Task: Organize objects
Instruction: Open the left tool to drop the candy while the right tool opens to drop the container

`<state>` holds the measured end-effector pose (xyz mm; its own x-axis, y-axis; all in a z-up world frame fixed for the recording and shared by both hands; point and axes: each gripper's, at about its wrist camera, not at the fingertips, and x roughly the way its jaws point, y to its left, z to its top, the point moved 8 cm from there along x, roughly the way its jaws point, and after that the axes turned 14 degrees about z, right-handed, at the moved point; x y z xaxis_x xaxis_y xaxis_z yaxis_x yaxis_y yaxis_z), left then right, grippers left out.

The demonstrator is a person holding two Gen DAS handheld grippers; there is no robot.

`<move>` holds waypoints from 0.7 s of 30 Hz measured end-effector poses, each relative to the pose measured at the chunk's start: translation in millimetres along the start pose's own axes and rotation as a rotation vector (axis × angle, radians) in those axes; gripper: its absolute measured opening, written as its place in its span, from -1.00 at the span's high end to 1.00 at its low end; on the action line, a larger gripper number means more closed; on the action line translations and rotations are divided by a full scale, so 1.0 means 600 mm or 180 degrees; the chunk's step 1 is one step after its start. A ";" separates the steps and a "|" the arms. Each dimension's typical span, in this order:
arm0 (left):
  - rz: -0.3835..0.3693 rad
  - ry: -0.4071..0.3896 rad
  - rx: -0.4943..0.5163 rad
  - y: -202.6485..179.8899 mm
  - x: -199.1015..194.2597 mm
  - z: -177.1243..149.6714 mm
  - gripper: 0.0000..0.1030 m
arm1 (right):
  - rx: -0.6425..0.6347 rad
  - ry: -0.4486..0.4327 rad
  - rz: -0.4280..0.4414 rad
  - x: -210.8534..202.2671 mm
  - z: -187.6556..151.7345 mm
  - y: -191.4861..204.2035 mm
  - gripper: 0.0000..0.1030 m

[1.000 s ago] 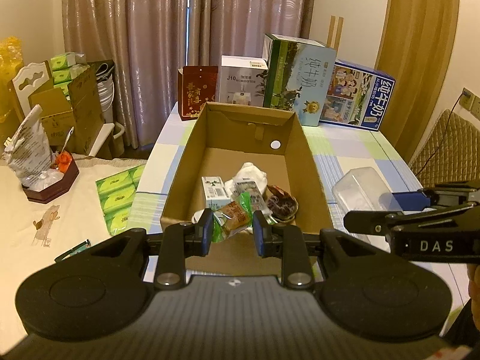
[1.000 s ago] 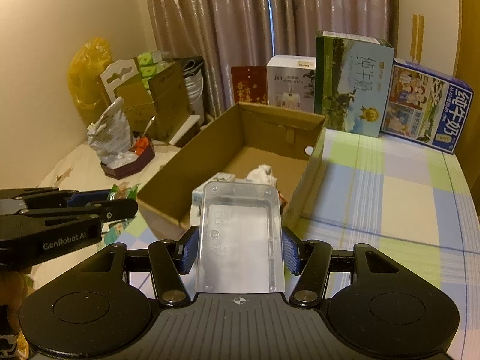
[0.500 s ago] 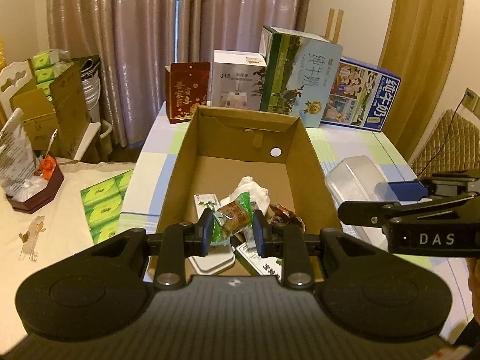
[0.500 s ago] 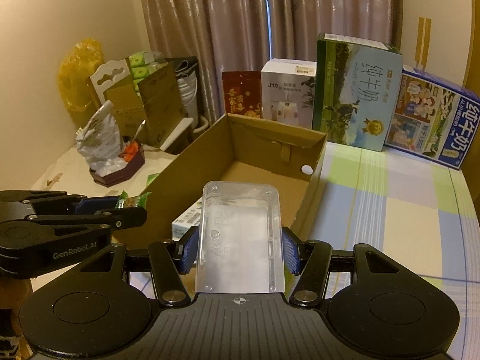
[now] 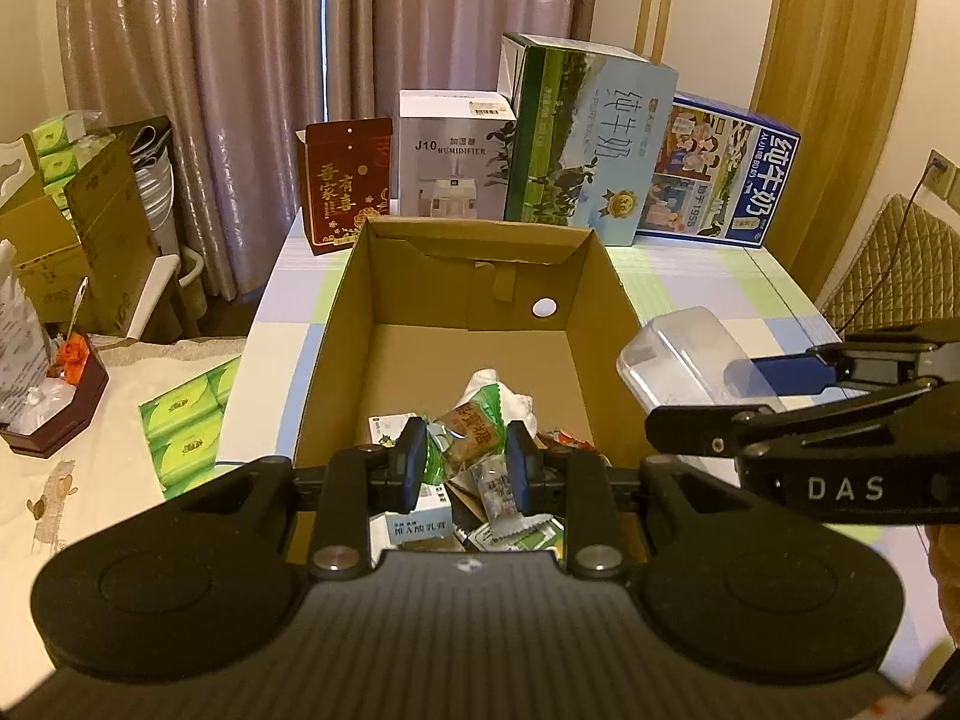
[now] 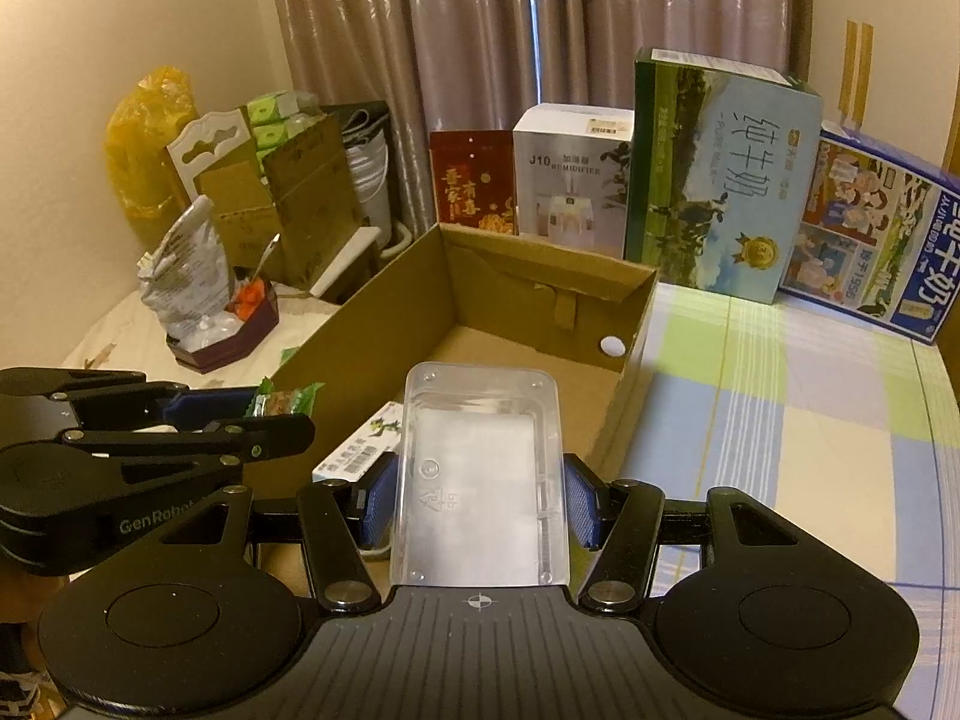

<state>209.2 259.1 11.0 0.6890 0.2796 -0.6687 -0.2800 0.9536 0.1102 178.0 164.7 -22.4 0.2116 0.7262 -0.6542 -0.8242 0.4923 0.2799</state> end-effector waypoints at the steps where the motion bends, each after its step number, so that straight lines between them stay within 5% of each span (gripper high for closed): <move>1: 0.0000 0.0004 0.0003 0.000 0.003 0.001 0.55 | 0.0001 -0.0002 -0.0002 0.002 0.002 -0.003 -0.04; 21: -0.0080 0.0100 0.0028 -0.016 0.072 0.021 0.49 | 0.0089 -0.0005 -0.0028 0.036 0.036 -0.056 -0.04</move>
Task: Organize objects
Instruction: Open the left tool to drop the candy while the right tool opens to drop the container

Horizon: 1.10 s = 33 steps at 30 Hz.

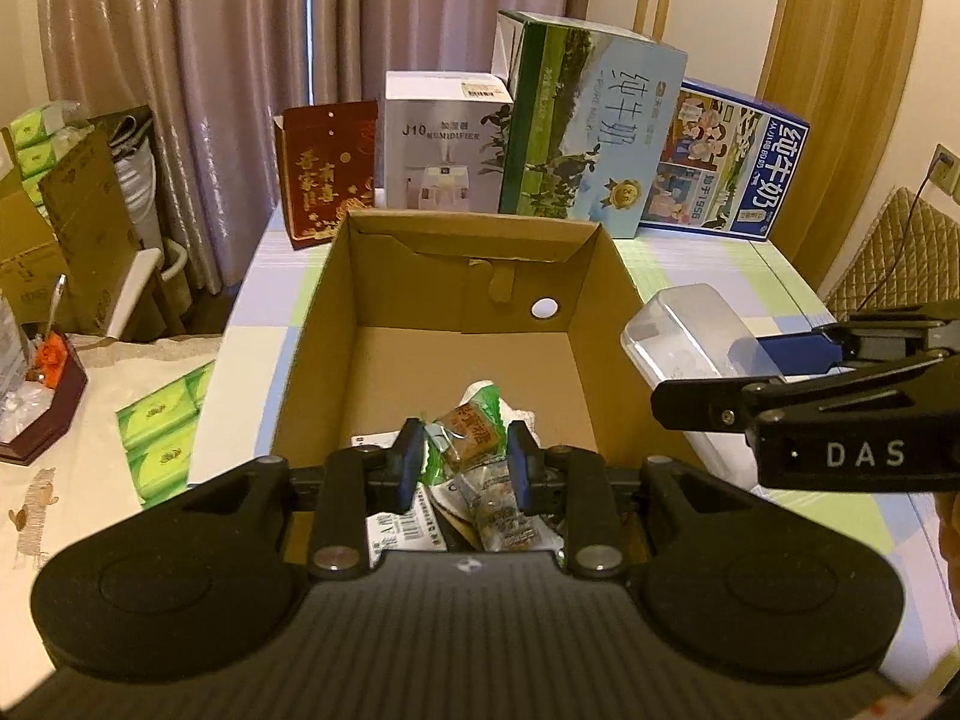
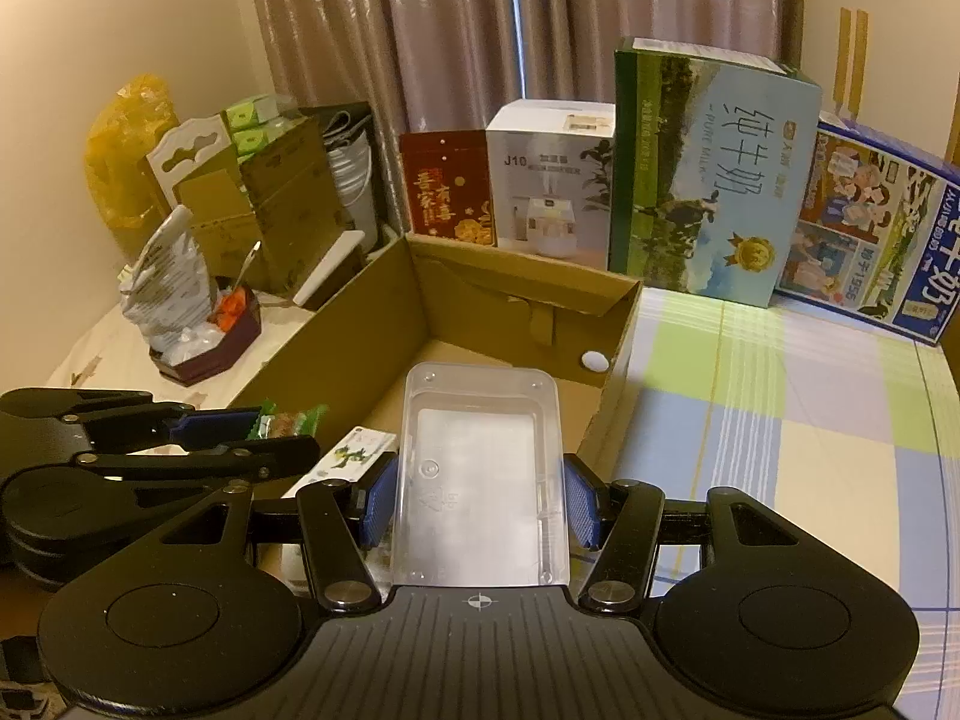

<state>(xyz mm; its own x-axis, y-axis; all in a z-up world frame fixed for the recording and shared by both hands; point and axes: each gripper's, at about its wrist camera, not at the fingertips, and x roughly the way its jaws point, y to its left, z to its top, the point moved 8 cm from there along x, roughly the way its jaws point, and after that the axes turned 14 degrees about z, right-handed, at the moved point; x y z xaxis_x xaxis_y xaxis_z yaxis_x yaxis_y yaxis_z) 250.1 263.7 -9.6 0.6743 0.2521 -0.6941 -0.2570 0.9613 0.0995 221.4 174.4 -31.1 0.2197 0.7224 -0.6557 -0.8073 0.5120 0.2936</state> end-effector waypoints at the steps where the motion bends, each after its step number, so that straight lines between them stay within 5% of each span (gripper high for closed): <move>1: 0.0000 0.0027 -0.0009 0.000 0.005 0.000 0.29 | 0.0011 -0.0002 -0.0001 0.000 0.001 -0.003 -0.04; 2: 0.0010 0.0042 -0.0031 0.001 0.009 0.001 0.03 | 0.0018 -0.0003 0.0000 0.001 0.001 -0.004 -0.04; 3: 0.0032 0.0024 -0.0047 0.003 0.010 0.002 0.01 | 0.0023 -0.0003 0.0004 0.000 0.001 -0.005 -0.04; 15: 0.0200 -0.0043 -0.0075 0.033 -0.017 -0.006 0.01 | 0.0092 -0.0018 0.0041 -0.009 -0.004 -0.004 -0.04; 27: 0.0259 -0.0022 -0.0037 0.050 -0.033 -0.030 -0.29 | 0.0176 -0.0107 0.0198 -0.005 0.015 0.021 -0.05; 28: 0.0264 -0.0023 -0.0039 0.052 -0.033 -0.031 -0.31 | 0.0203 -0.0149 0.0221 -0.003 0.019 0.020 -0.09; 30: 0.0273 -0.0028 -0.0035 0.053 -0.033 -0.032 -0.37 | 0.0255 -0.0224 0.0224 -0.003 0.024 0.016 -0.65; 33: 0.0301 -0.0049 -0.0023 0.055 -0.035 -0.035 -0.52 | 0.0259 -0.0267 0.0222 -0.008 0.024 0.009 -0.65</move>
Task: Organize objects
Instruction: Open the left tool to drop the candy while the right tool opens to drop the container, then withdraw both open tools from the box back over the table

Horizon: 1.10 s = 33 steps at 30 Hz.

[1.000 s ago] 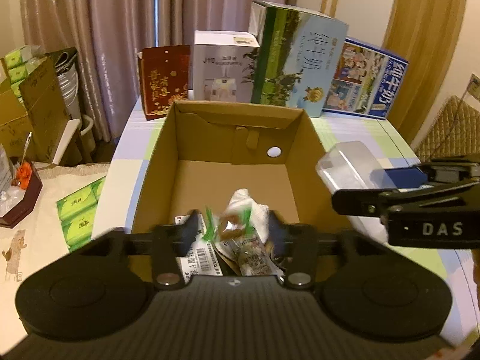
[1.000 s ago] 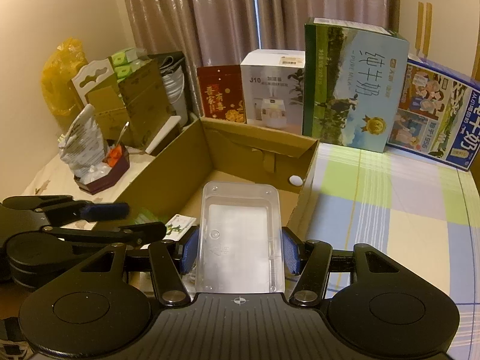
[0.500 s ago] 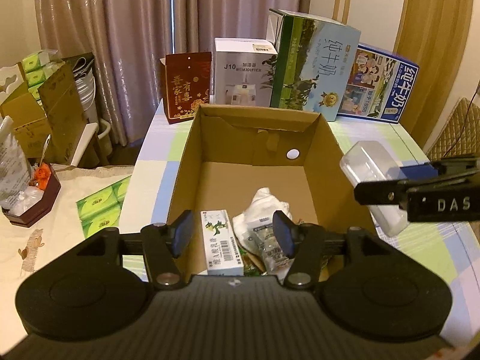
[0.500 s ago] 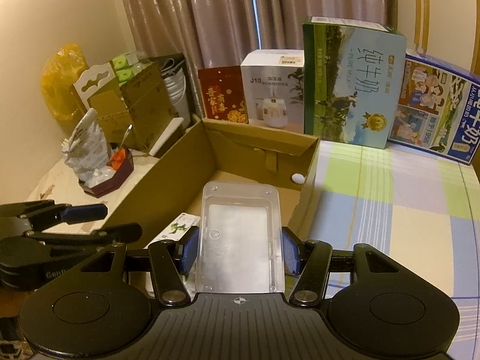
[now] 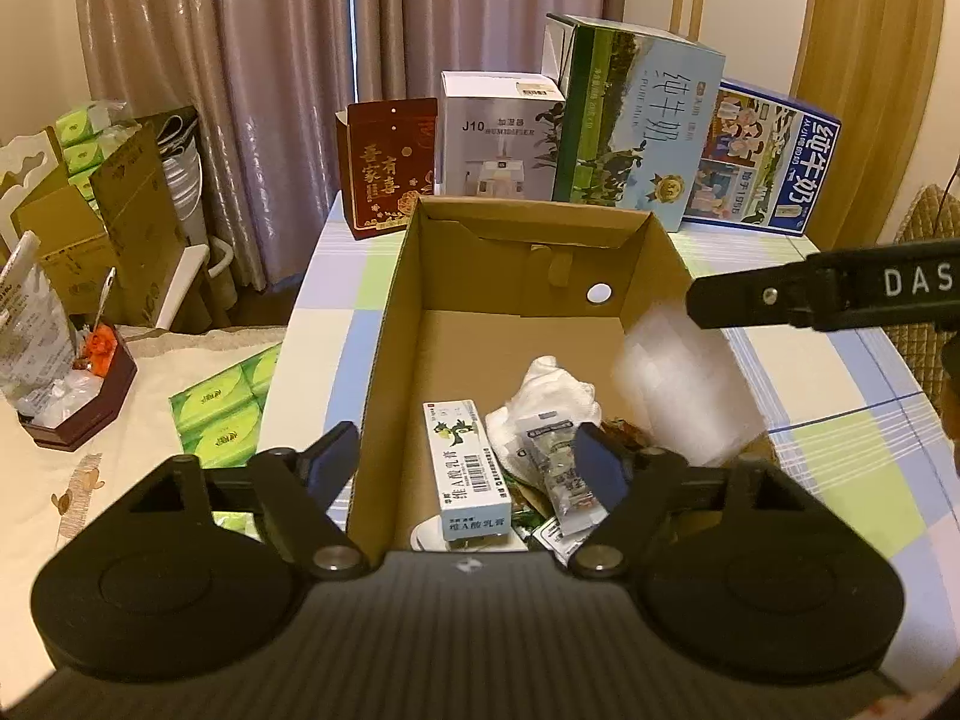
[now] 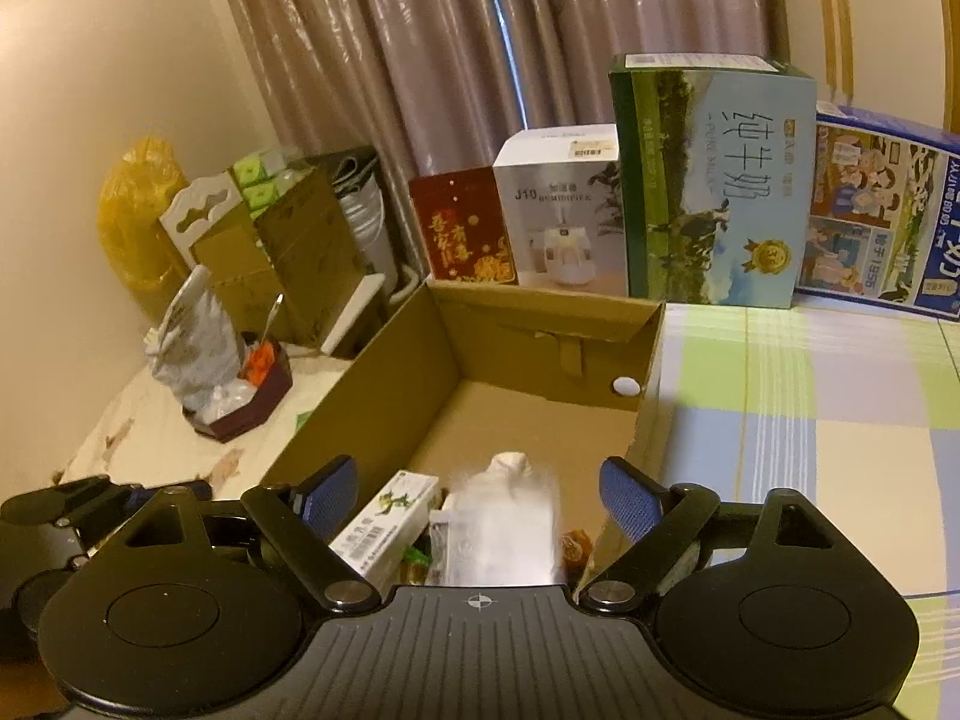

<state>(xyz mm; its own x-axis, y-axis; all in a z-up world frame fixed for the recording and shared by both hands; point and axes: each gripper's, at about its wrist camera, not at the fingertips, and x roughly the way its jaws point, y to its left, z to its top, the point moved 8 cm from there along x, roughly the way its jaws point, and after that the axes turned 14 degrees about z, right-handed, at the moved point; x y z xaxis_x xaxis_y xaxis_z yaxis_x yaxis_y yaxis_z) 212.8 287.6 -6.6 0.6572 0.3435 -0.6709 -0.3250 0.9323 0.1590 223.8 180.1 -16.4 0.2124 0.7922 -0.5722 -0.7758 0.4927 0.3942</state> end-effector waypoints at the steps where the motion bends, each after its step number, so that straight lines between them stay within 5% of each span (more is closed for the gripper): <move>1: 0.0016 -0.0011 0.0010 0.000 -0.001 -0.001 -0.58 | 0.0008 0.0003 -0.0011 -0.003 -0.002 -0.003 -0.65; 10: 0.0044 -0.0086 0.0001 0.001 -0.034 -0.017 -0.97 | 0.0082 -0.0014 -0.0087 -0.060 -0.031 -0.017 -0.65; 24: -0.0007 -0.0232 -0.0137 0.016 -0.169 -0.053 -0.98 | 0.0046 0.0015 -0.0191 -0.179 -0.134 0.056 -0.96; 33: -0.0023 -0.0116 -0.0210 0.012 -0.246 -0.100 -0.98 | 0.0021 0.0081 -0.0370 -0.234 -0.202 0.092 -0.96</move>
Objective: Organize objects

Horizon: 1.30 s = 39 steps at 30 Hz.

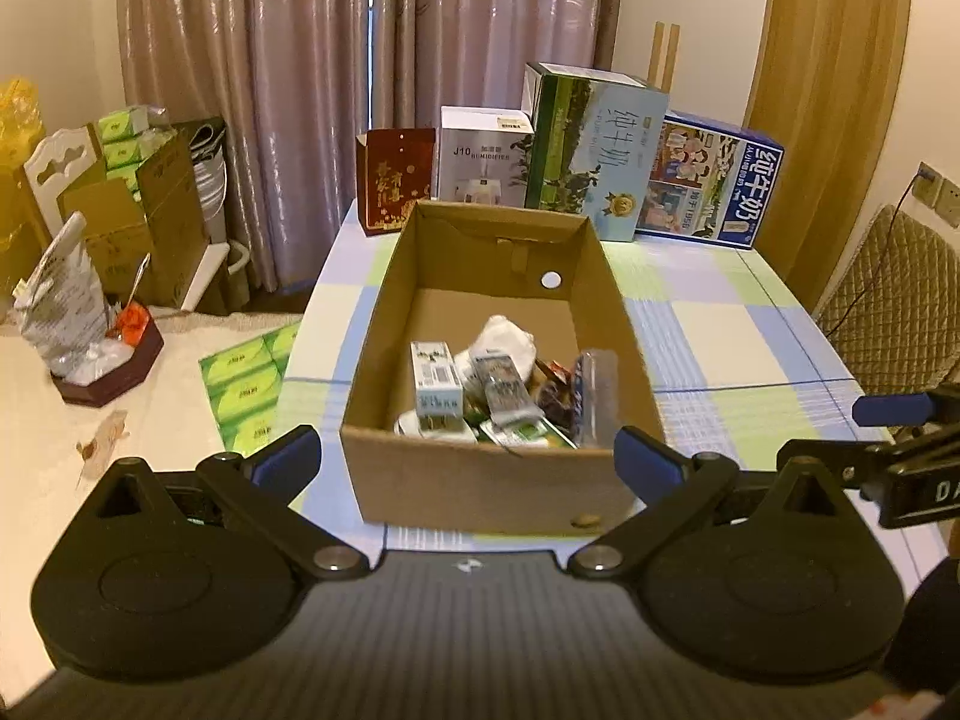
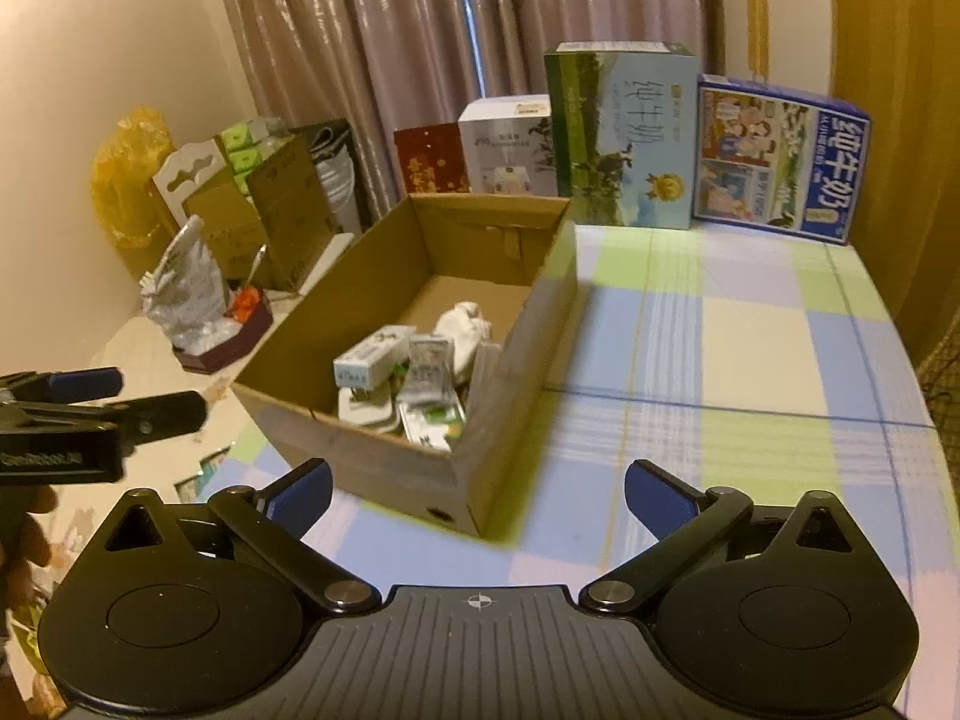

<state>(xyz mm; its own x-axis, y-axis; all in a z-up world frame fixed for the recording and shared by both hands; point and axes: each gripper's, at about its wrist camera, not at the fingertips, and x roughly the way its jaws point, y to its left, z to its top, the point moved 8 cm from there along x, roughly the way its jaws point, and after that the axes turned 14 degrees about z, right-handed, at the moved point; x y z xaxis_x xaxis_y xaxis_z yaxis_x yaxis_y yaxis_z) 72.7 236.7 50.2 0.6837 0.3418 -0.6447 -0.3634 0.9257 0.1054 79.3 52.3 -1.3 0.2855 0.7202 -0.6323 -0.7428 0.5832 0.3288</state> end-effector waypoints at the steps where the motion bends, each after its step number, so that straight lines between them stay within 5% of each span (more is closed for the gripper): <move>1: -0.0005 0.0007 -0.0027 0.002 -0.008 -0.003 -0.98 | -0.0006 -0.0003 -0.0024 -0.006 -0.006 0.003 -0.96; 17: 0.0235 -0.0081 0.0056 -0.015 -0.104 -0.025 -0.98 | -0.0018 -0.0014 -0.0069 -0.073 -0.057 0.038 -0.96; 39: 0.0153 0.0023 0.0144 -0.055 -0.120 -0.074 -0.98 | 0.0198 0.0025 -0.0214 -0.097 -0.087 0.019 -0.96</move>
<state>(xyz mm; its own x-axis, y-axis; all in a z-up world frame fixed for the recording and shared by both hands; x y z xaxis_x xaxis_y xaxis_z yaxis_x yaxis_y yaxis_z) 7.6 174.4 59.7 0.6616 0.3850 -0.6435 -0.3665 0.9147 0.1703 22.8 -2.5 2.8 0.3284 0.6758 -0.6599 -0.6829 0.6525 0.3283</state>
